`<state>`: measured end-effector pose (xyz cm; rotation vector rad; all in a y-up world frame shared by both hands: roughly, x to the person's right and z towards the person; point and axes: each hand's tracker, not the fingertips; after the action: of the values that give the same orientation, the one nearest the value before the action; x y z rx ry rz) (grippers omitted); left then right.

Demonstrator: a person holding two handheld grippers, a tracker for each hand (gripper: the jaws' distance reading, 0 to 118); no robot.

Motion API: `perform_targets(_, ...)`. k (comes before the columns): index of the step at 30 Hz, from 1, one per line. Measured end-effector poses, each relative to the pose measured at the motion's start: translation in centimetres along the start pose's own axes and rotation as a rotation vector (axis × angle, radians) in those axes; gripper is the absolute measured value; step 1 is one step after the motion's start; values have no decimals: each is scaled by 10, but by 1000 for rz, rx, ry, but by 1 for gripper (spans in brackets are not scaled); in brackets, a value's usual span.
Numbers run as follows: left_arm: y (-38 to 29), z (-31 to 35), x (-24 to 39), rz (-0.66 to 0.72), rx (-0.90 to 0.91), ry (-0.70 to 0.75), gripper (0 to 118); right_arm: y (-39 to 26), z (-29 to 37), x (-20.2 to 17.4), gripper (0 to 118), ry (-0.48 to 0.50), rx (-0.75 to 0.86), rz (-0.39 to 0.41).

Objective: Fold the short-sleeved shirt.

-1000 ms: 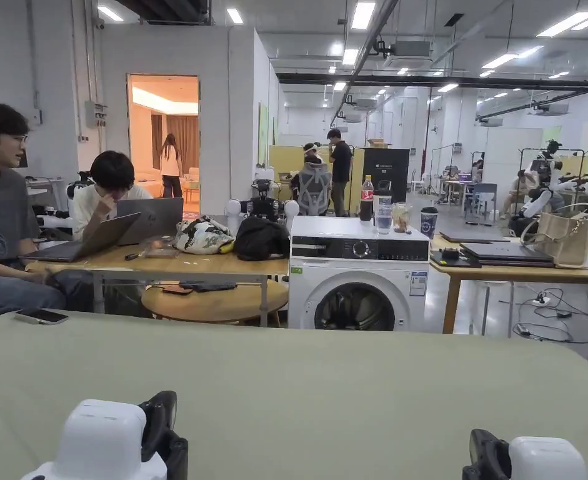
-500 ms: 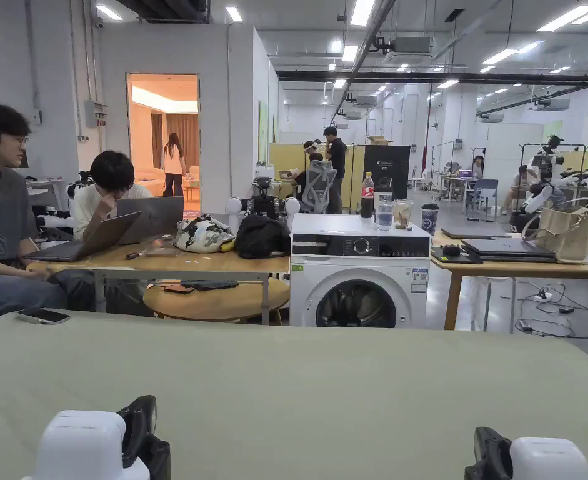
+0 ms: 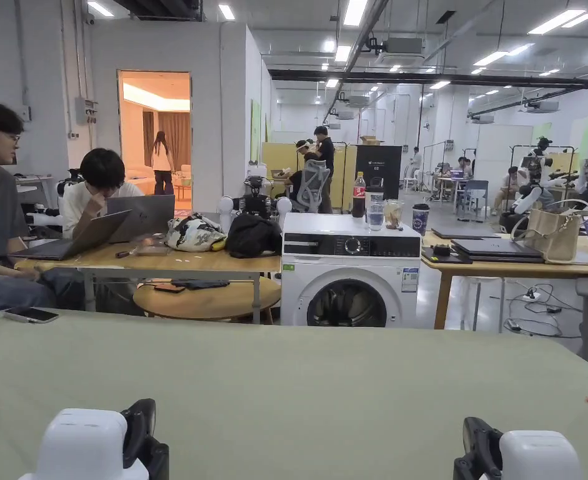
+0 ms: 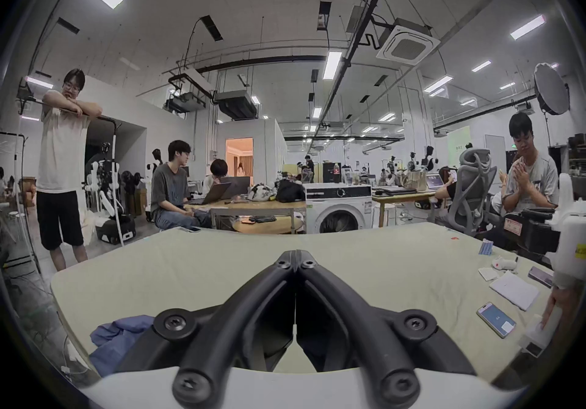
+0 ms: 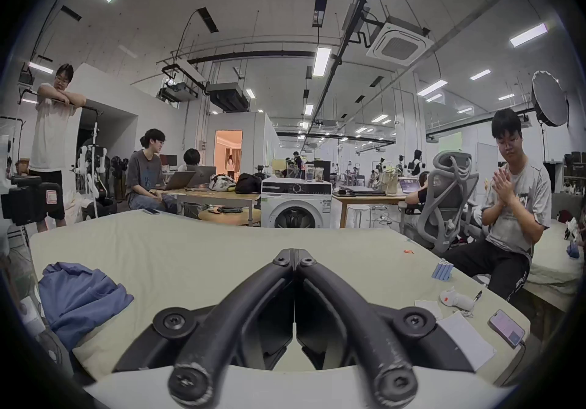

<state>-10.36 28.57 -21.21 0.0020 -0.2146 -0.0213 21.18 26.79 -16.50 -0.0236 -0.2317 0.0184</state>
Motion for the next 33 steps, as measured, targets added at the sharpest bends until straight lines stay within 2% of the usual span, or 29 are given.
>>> perform_targets(11, 3, 1, 0, 8, 5, 0, 0, 1, -2, 3, 0, -5, -8, -10)
perform_targets(19, 7, -4, -2, -6, 4, 29, 0, 3, -9, 0, 0, -8, 11, 28)
perform_targets(22, 7, -8, -4, 28, 20, -2, 0, 4, -13, 2, 0, 0, 8, -7)
perform_targets(25, 7, -14, 4, -9, 12, 0, 0, 1, -17, 3, 0, 28, 13, -43)
perform_targets(33, 7, -15, 5, -5, 19, -14, 0, -8, -22, -2, 0, 15, -28, -17)
